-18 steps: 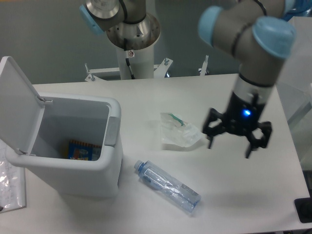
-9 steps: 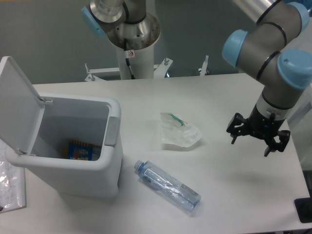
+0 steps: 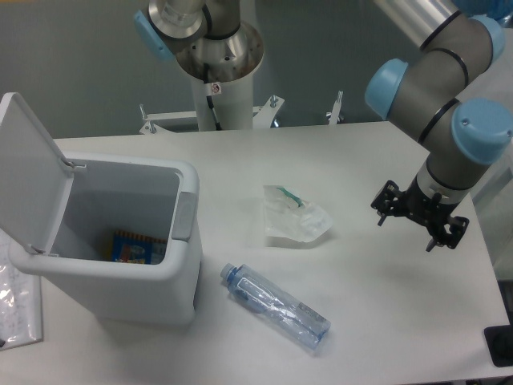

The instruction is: Open the trash can

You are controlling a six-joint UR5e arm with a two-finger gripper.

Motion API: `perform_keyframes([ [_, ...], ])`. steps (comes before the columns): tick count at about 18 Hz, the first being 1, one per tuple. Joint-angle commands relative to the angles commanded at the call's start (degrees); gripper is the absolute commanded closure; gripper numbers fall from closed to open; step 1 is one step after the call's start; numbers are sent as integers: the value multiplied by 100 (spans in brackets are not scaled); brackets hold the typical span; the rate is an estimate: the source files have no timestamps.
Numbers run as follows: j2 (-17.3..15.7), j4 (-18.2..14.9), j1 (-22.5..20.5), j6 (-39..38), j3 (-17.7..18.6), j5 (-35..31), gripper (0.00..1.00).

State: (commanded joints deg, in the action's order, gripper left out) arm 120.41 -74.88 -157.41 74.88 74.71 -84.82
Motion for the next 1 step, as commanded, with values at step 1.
perform_keyframes([
  [1,0,0,0,0,0,-9,0],
])
